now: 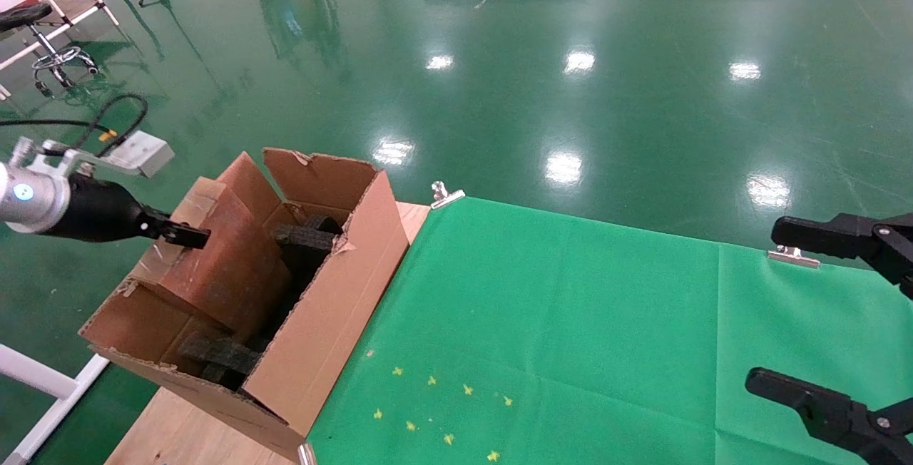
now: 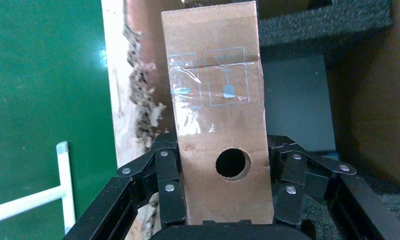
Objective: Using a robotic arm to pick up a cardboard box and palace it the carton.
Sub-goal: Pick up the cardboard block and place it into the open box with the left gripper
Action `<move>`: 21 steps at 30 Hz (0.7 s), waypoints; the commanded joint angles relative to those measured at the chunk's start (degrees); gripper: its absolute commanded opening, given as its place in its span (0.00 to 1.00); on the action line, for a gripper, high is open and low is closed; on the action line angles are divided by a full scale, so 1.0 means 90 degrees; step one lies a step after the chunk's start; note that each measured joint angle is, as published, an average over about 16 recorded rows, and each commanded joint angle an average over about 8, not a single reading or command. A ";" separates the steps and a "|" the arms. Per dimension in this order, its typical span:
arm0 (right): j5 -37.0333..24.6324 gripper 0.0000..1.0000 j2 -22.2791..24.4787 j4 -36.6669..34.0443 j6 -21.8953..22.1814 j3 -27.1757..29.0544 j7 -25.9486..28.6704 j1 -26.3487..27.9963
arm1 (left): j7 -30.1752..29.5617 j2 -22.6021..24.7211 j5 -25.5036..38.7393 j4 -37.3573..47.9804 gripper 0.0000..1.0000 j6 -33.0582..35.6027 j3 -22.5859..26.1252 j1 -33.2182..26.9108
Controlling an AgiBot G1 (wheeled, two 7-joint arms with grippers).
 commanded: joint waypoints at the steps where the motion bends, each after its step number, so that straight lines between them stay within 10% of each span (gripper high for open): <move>1: 0.0000 1.00 0.0000 0.0000 0.0000 0.0000 0.0000 0.0000 | 0.0096 0.0094 0.0004 0.0228 0.00 -0.0082 0.0010 0.0037; 21: 0.0000 1.00 0.0000 0.0000 0.0000 0.0000 0.0000 0.0000 | 0.0404 0.1055 0.0258 0.1999 0.00 -0.0609 0.0208 0.0295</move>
